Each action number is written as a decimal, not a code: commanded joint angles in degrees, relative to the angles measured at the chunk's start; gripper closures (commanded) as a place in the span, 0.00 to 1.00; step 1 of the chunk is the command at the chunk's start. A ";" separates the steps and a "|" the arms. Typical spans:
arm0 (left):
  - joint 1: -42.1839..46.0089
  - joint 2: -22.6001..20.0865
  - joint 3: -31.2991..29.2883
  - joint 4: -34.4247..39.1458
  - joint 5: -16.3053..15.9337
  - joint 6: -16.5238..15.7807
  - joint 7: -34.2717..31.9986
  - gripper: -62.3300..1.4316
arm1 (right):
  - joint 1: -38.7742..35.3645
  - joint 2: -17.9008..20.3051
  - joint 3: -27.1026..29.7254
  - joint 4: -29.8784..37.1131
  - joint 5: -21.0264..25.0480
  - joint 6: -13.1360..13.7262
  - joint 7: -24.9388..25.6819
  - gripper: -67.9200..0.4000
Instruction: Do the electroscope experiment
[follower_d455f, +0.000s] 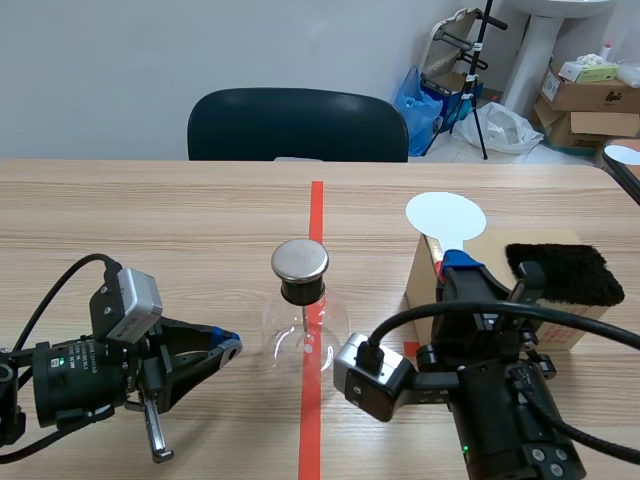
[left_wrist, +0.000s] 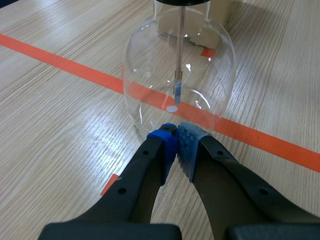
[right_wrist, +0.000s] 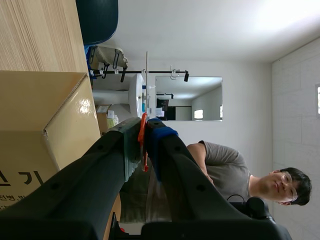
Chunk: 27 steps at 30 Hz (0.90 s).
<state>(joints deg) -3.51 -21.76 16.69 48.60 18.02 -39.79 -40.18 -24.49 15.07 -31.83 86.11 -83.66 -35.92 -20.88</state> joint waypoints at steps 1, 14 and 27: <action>0.00 -0.04 -0.70 1.07 -0.87 -0.09 -0.98 0.91 | 0.37 0.48 0.44 1.01 -0.04 -0.48 -0.20 0.98; 0.02 -0.20 -0.70 1.07 -0.87 -0.09 -1.01 0.91 | -3.37 -3.39 13.46 1.01 1.90 -2.29 16.17 0.98; 21.40 -9.81 -12.59 26.84 -1.64 -0.09 -4.22 0.91 | -6.99 -10.71 29.33 0.85 8.76 -3.93 39.69 0.98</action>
<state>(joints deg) 16.14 -31.20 4.56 74.65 17.47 -39.81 -43.59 -31.38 4.27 -2.79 86.11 -75.66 -39.00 18.61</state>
